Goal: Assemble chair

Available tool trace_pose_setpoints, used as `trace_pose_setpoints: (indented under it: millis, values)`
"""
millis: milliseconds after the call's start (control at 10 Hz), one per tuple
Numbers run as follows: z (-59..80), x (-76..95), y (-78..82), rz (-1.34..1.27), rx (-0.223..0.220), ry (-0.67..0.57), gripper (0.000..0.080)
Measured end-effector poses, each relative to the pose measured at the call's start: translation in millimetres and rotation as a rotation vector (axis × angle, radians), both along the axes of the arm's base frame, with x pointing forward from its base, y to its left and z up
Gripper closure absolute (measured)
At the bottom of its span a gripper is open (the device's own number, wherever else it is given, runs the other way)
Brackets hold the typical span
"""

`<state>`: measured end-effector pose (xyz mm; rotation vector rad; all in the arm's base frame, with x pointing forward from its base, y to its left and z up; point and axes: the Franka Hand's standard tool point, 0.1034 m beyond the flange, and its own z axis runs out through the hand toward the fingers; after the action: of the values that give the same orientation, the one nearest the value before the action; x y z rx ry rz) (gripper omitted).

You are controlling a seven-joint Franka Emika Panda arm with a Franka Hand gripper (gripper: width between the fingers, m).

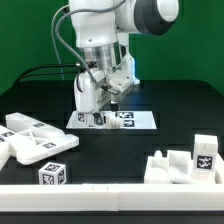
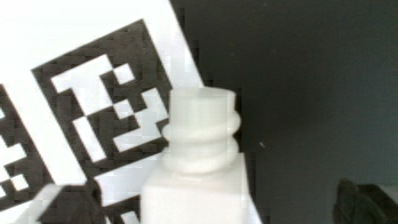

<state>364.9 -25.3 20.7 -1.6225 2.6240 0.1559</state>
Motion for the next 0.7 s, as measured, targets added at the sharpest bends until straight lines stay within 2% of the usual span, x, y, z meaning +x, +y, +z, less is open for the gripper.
trace_pose_setpoints:
  millis: [400, 600, 700]
  values:
    - [-14.9, -6.0, -4.5, 0.009, -0.017, 0.033, 0.0151]
    - [-17.8, -8.7, -5.6, 0.009, -0.020, 0.041, 0.0414]
    - [-18.6, -9.4, -6.1, 0.009, -0.022, 0.043, 0.0414]
